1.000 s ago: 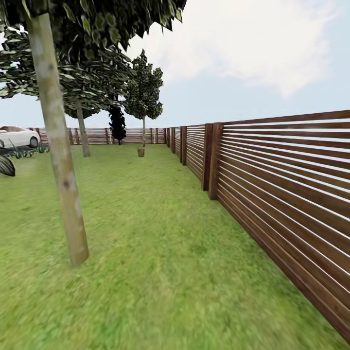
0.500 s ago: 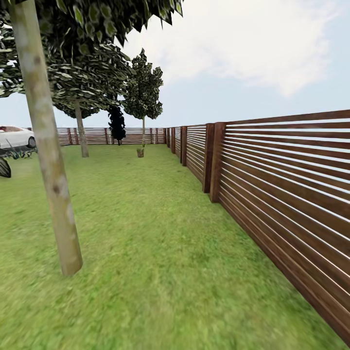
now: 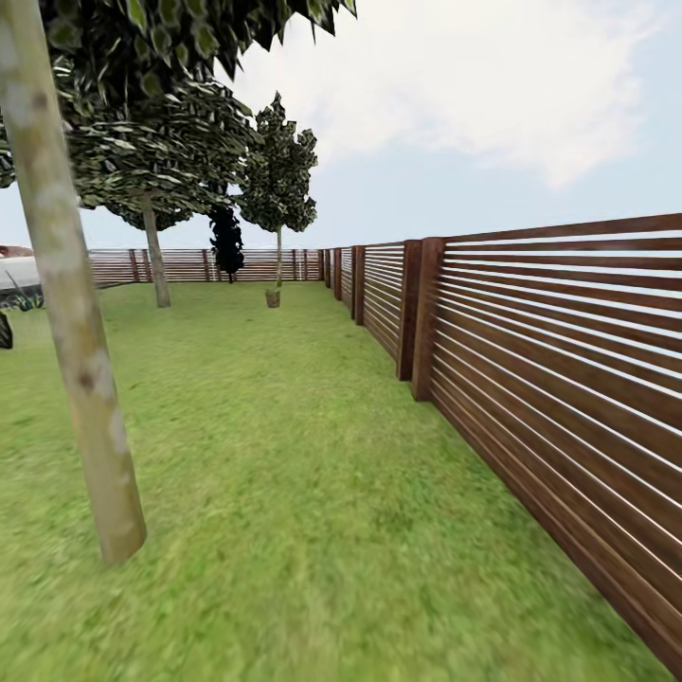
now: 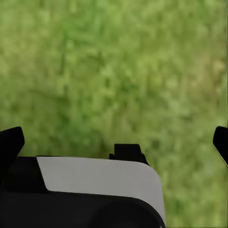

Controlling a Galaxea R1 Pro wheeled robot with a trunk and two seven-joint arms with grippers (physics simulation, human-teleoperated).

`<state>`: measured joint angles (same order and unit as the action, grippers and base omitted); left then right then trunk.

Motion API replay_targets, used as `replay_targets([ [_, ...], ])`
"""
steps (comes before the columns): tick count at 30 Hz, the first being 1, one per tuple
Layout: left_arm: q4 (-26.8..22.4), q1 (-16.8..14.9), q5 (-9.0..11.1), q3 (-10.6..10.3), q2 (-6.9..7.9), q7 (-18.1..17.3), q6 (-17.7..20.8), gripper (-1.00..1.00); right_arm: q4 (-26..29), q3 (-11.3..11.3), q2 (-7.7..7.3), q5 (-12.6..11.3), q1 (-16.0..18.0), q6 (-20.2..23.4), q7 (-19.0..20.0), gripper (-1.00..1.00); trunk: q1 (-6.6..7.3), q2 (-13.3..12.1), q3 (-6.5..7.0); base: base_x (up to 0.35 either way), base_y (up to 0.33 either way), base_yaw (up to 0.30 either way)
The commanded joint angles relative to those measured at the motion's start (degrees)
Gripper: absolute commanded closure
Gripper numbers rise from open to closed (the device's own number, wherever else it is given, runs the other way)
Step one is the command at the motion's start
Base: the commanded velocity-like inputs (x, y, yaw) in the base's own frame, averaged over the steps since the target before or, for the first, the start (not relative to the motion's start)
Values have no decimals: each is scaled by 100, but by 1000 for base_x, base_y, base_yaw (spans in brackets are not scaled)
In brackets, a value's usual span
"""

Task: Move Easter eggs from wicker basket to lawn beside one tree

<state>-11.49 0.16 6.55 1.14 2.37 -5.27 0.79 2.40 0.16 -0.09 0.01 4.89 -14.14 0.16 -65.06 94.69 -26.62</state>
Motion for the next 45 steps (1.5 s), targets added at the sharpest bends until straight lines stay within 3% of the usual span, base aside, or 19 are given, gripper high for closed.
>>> replay_targets([
  [1,-9,2,57,10,1,-28,8,-100,-5,3,-2,2,3,-19,2,-100,-3,2,-5,332,0,0],
  [45,-5,2,57,18,-8,-27,8,-100,-3,-7,-27,-1,3,-19,-6,-100,-3,2,-5,330,-16,70],
])
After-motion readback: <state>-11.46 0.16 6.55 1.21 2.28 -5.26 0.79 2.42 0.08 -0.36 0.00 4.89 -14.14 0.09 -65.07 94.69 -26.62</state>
